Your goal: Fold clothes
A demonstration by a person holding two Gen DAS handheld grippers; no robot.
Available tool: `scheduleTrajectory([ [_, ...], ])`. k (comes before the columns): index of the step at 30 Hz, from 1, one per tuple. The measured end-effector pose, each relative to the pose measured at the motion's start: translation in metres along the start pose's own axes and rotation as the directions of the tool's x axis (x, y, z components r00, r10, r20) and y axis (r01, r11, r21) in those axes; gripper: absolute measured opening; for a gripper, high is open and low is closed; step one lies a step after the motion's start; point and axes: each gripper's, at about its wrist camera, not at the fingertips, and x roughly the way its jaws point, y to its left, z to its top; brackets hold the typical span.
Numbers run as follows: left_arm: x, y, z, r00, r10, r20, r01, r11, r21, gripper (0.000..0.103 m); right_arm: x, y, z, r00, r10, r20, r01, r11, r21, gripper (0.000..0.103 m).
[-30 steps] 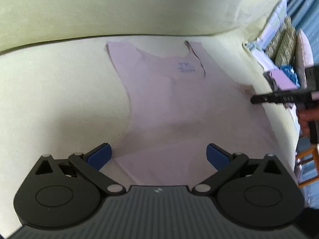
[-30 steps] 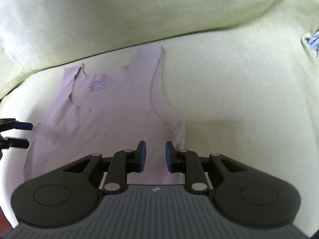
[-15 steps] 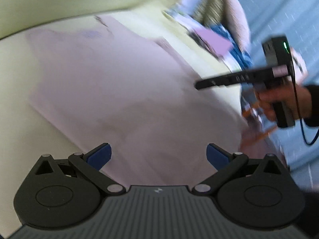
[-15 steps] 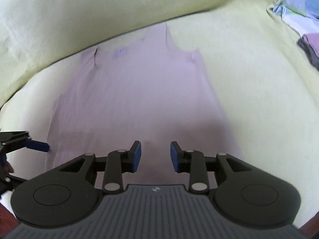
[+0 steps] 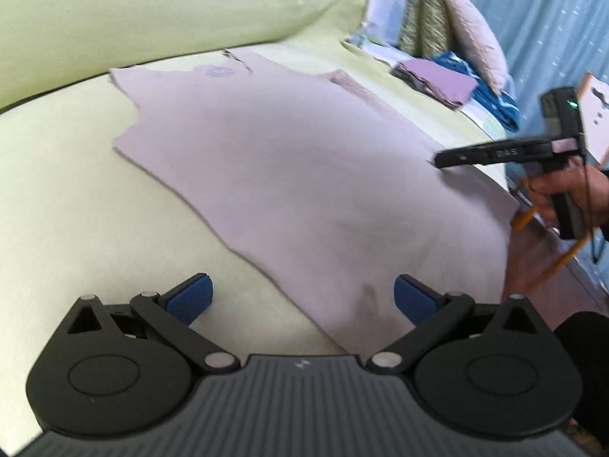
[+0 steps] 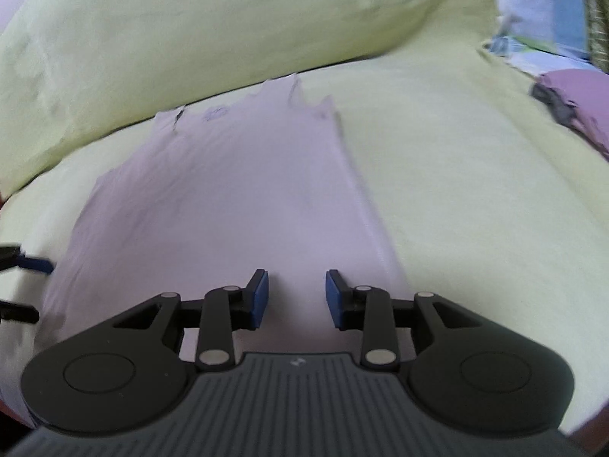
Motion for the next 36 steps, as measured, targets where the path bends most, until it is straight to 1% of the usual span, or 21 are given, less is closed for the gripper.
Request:
scheduleTrajectory([
  [1, -0.002, -0.006, 0.001, 0.999, 0.037, 0.001, -0.037, 0.999, -0.002, 0.103, -0.007, 0.002, 0.0, 1.0, -0.012, 0.011, 0.012, 1.0, -0.004, 0.038],
  [2, -0.005, -0.013, 0.003, 0.997, 0.074, 0.002, -0.074, 0.997, -0.004, 0.103, -0.02, 0.005, -0.001, 0.999, -0.032, 0.023, 0.032, 0.999, -0.01, 0.046],
  [3, -0.006, -0.014, 0.001, 0.997, 0.08, 0.002, -0.08, 0.997, -0.003, 0.103, -0.032, 0.008, -0.002, 0.998, -0.051, 0.033, 0.051, 0.999, -0.018, 0.052],
  [4, -0.013, -0.024, 0.001, 0.992, 0.127, 0.003, -0.127, 0.992, -0.013, 0.103, -0.043, 0.011, -0.005, 0.997, -0.067, 0.038, 0.068, 0.997, -0.027, 0.064],
  [5, -0.02, -0.034, 0.001, 0.985, 0.174, 0.004, -0.174, 0.985, -0.022, 0.103, -0.055, 0.015, -0.008, 0.996, -0.084, 0.042, 0.085, 0.996, -0.034, 0.077],
  [6, -0.027, -0.043, 0.0, 0.975, 0.22, 0.004, -0.22, 0.975, -0.033, 0.103, -0.066, 0.018, -0.012, 0.994, -0.101, 0.045, 0.102, 0.994, -0.034, 0.082],
  [8, -0.048, -0.072, -0.002, 0.95, 0.312, 0.0, -0.31, 0.945, -0.1, 0.103, -0.089, 0.024, -0.021, 0.992, -0.116, 0.044, 0.117, 0.993, -0.021, 0.09],
  [9, -0.054, -0.08, -0.005, 0.945, 0.326, 0.0, -0.324, 0.939, -0.115, 0.103, -0.098, 0.027, -0.025, 0.993, -0.112, 0.039, 0.113, 0.993, -0.019, 0.094],
  [10, -0.061, -0.088, -0.008, 0.94, 0.341, 0.0, -0.338, 0.932, -0.131, 0.103, -0.108, 0.03, -0.03, 0.994, -0.108, 0.034, 0.109, 0.994, -0.016, 0.103],
  [12, -0.078, -0.114, -0.016, 0.93, 0.367, 0.008, -0.36, 0.916, -0.176, 0.103, -0.125, 0.035, -0.039, 0.994, -0.101, 0.03, 0.101, 0.995, -0.015, 0.102],
  [13, -0.087, -0.129, -0.022, 0.93, 0.368, 0.012, -0.358, 0.912, -0.199, 0.103, -0.133, 0.037, -0.044, 0.995, -0.097, 0.029, 0.097, 0.995, -0.015, 0.102],
  [16, -0.101, -0.158, -0.034, 0.926, 0.377, 0.003, -0.364, 0.897, -0.251, 0.103, -0.158, 0.042, -0.059, 0.997, -0.079, 0.02, 0.079, 0.997, -0.002, 0.102],
  [21, -0.112, -0.205, -0.051, 0.903, 0.43, 0.013, -0.412, 0.872, -0.263, 0.103, -0.192, 0.053, -0.076, 0.998, -0.047, 0.035, 0.047, 0.999, 0.008, 0.102],
  [24, -0.117, -0.221, -0.057, 0.901, 0.434, 0.025, -0.412, 0.872, -0.263, 0.103, -0.206, 0.062, -0.079, 0.998, -0.049, 0.042, 0.05, 0.999, -0.013, 0.102],
  [25, -0.12, -0.223, -0.058, 0.901, 0.432, 0.025, -0.411, 0.872, -0.265, 0.103, -0.21, 0.065, -0.079, 0.998, -0.051, 0.046, 0.052, 0.998, -0.019, 0.102],
  [28, -0.123, -0.226, -0.064, 0.915, 0.403, 0.02, -0.379, 0.876, -0.299, 0.103, -0.217, 0.073, -0.082, 0.998, -0.046, 0.053, 0.047, 0.998, -0.028, 0.102],
  [29, -0.121, -0.225, -0.065, 0.918, 0.395, 0.013, -0.374, 0.88, -0.293, 0.103, -0.218, 0.075, -0.083, 0.997, -0.045, 0.057, 0.047, 0.998, -0.032, 0.102],
  [32, -0.113, -0.221, -0.066, 0.901, 0.433, -0.003, -0.419, 0.871, -0.257, 0.103, -0.218, 0.081, -0.084, 0.996, -0.056, 0.072, 0.058, 0.998, -0.031, 0.102],
  [34, -0.108, -0.219, -0.066, 0.899, 0.439, -0.01, -0.427, 0.868, -0.253, 0.103, -0.217, 0.083, -0.085, 0.995, -0.059, 0.076, 0.062, 0.998, -0.032, 0.102],
  [36, -0.101, -0.215, -0.065, 0.895, 0.446, -0.021, -0.437, 0.865, -0.247, 0.103, -0.215, 0.086, -0.086, 0.994, -0.08, 0.076, 0.083, 0.996, -0.041, 0.102],
])
